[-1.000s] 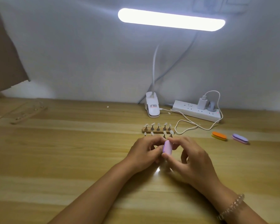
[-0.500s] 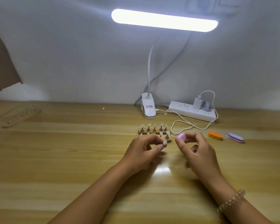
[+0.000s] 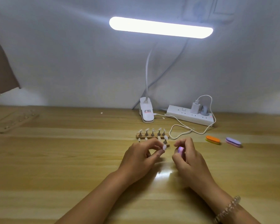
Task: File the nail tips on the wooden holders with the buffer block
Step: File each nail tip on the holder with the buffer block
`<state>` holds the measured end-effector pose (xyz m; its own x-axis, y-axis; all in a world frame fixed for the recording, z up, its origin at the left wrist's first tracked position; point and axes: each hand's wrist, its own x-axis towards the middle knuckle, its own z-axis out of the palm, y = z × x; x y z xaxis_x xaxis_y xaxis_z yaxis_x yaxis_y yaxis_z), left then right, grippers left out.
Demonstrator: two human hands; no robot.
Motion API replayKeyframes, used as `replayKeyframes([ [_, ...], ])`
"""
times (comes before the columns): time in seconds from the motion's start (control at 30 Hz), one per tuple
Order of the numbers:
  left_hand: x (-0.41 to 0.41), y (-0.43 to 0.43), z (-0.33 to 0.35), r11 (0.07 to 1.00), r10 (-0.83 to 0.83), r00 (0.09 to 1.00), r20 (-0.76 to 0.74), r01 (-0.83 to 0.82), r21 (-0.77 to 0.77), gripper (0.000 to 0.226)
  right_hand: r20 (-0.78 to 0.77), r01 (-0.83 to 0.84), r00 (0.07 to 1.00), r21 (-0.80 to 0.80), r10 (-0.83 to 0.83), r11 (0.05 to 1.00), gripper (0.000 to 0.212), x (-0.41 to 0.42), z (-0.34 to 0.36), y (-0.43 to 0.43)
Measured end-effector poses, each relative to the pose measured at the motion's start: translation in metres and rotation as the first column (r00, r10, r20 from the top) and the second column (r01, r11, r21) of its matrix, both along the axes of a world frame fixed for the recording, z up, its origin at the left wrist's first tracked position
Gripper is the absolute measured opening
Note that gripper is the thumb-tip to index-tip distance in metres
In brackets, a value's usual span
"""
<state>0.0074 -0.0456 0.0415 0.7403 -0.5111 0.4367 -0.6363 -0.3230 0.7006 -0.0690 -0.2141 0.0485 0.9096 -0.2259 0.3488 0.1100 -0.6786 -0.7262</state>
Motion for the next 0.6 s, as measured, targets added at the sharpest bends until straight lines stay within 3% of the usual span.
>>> replayKeyframes([
  [0.23, -0.005, 0.0012, 0.0023, 0.997, 0.002, 0.996, 0.088, -0.009, 0.08, 0.012, 0.111, -0.074, 0.988, -0.271, 0.108, 0.96, 0.018, -0.0078, 0.0015, 0.0086],
  [0.6, -0.0098, 0.0007, 0.0033, 0.983, 0.084, 0.969, 0.232, -0.119, 0.143, 0.015, 0.168, -0.003, 0.985, -0.268, 0.049, 0.963, 0.014, -0.0035, 0.0043, 0.0061],
])
